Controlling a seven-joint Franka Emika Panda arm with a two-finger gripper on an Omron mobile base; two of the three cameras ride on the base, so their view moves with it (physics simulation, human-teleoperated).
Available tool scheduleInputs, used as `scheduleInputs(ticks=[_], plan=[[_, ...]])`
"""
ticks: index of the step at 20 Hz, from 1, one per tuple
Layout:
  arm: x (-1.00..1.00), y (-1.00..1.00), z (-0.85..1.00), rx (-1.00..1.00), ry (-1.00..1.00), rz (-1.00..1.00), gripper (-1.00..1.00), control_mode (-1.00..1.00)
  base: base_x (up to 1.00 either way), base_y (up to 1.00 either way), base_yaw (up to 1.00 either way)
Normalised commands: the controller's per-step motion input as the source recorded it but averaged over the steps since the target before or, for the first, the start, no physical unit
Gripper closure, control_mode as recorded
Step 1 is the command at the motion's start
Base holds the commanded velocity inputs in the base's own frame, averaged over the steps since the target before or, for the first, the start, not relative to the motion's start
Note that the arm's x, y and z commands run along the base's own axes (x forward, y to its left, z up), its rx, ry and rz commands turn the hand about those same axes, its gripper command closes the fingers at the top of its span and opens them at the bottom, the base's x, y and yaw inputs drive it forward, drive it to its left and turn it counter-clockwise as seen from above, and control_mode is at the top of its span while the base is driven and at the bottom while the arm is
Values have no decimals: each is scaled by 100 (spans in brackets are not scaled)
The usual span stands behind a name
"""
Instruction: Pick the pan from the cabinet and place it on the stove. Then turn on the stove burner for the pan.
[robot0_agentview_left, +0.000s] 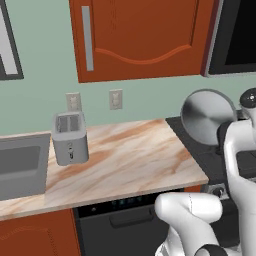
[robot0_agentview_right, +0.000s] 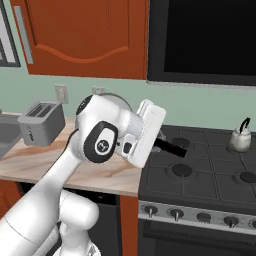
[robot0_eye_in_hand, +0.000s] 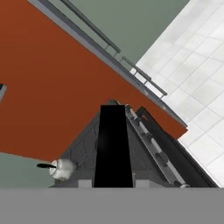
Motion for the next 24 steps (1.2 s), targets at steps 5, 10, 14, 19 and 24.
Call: scheduleInputs(ticks=[5,10,14,19,24], plan=[[0,-39,-32,7,0,-7,100,-100,0,0,0],[0,-34,-26,1,0,-6,100,-100,0,0,0],[0,-32,-22,-3,1,-6,100,-100,0,0,0],[0,-29,-21,-7,4,-7,100,-100,0,0,0],[0,-26,-26,-6,9,-6,100,-100,0,0,0]])
